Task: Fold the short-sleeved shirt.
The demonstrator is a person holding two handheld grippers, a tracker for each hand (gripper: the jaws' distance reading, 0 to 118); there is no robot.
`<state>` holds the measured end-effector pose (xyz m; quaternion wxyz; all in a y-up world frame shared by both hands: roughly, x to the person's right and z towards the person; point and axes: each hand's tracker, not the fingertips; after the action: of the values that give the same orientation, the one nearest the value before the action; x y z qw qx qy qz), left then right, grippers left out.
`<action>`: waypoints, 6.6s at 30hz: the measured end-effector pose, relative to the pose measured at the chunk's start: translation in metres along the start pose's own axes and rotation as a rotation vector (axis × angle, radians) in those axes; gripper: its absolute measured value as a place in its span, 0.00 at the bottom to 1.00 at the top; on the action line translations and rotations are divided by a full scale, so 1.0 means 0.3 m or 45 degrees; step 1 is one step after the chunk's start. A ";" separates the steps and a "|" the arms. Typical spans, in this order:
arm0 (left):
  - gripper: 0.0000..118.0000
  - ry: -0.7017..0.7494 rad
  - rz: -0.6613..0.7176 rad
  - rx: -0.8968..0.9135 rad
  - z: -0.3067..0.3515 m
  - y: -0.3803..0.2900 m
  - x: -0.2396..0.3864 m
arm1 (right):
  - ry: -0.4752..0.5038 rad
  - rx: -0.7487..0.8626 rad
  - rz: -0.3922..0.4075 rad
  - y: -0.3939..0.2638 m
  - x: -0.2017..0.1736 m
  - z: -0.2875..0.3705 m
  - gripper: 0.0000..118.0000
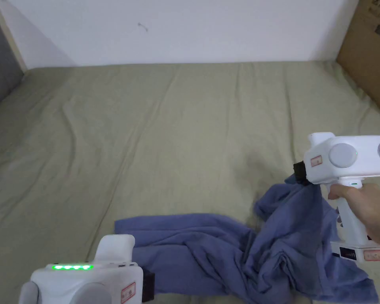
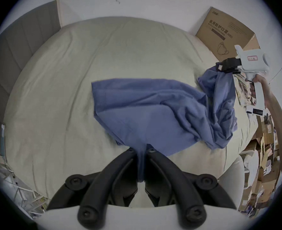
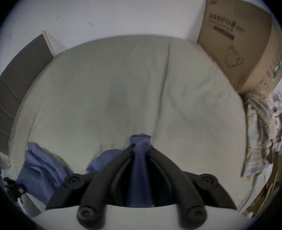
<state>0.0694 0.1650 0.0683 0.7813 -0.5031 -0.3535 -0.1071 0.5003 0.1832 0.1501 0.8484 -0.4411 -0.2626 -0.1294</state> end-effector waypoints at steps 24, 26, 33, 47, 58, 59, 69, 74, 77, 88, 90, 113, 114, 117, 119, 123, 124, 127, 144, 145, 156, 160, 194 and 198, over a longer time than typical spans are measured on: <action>0.04 0.380 -0.071 0.682 0.661 0.923 -0.193 | -0.061 0.549 -0.301 0.537 0.305 0.805 0.08; 0.04 0.414 -0.082 0.715 0.678 1.009 -0.216 | -0.073 0.572 -0.303 0.603 0.299 0.808 0.08; 0.04 0.438 -0.018 0.781 0.679 1.044 -0.331 | -0.051 0.607 -0.280 0.693 0.255 0.751 0.08; 0.04 0.499 0.139 0.298 0.155 0.358 -0.550 | 0.023 0.026 -0.278 0.087 0.092 0.125 0.08; 0.04 0.482 0.132 0.049 -0.049 -0.049 -0.615 | -0.006 -0.215 -0.336 -0.364 0.155 -0.070 0.08; 0.04 0.479 0.128 0.037 -0.058 -0.047 -0.615 | 0.001 -0.201 -0.379 -0.379 0.153 -0.066 0.08; 0.88 0.418 0.176 0.173 0.072 -0.002 -0.504 | 0.030 0.031 -0.317 -0.314 0.143 0.123 0.63; 0.88 0.342 0.119 0.270 0.174 0.031 -0.387 | 0.104 0.165 -0.252 -0.325 0.114 0.286 0.70; 0.64 0.296 0.085 0.312 0.208 0.024 -0.315 | 0.072 0.183 -0.240 -0.381 0.091 0.343 0.71; 0.00 0.237 -0.090 0.276 0.154 -0.043 -0.111 | 0.004 0.123 -0.262 -0.648 0.084 0.314 0.01; 0.00 0.224 -0.080 0.279 0.140 -0.042 -0.095 | 0.001 0.122 -0.259 -0.659 0.086 0.303 0.01; 0.00 0.207 -0.090 0.123 -0.064 0.086 -0.076 | 0.074 0.049 -0.291 -0.470 0.190 0.021 0.05; 0.00 0.208 -0.090 0.123 -0.068 0.091 -0.079 | 0.035 0.050 -0.230 -0.462 0.174 0.027 0.05; 0.00 0.229 -0.092 0.126 -0.075 0.113 -0.088 | 0.033 0.046 -0.208 -0.440 0.154 0.050 0.05; 0.00 0.235 -0.079 0.138 -0.077 0.137 -0.102 | 0.042 0.062 -0.231 -0.431 0.160 0.066 0.05; 0.00 0.241 -0.074 0.157 -0.097 0.226 -0.144 | 0.047 0.074 -0.251 -0.425 0.160 0.084 0.05; 0.00 0.239 -0.080 0.162 -0.108 0.263 -0.164 | 0.048 0.072 -0.248 -0.426 0.160 0.085 0.05; 0.07 0.222 -0.043 0.167 -0.155 0.391 -0.234 | 0.045 0.057 -0.249 -0.430 0.159 0.080 0.05; 0.59 0.256 0.067 0.027 -0.560 0.661 -0.497 | 0.018 -0.019 -0.266 -0.440 0.171 0.010 0.05; 0.57 0.253 0.065 0.052 -0.538 0.664 -0.486 | 0.016 -0.022 -0.266 -0.441 0.170 0.007 0.05; 0.01 0.289 -0.058 0.145 -0.315 0.696 -0.408 | 0.028 0.013 -0.279 -0.402 0.157 0.082 0.05; 0.01 0.312 -0.068 0.271 -0.117 0.707 -0.387 | 0.037 0.064 -0.273 -0.343 0.140 0.154 0.05; 0.01 0.759 -0.018 1.029 0.868 1.636 -0.358 | 0.063 0.843 -0.185 1.311 -0.107 0.905 0.05; 0.01 0.763 -0.082 1.099 0.897 1.730 -0.323 | -0.080 0.907 -0.137 1.413 -0.097 0.998 0.05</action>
<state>0.1507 0.6231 -0.2987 0.9806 -0.0717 -0.1420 -0.1148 0.5682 0.6720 -0.0130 0.9323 -0.1070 -0.3400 -0.0607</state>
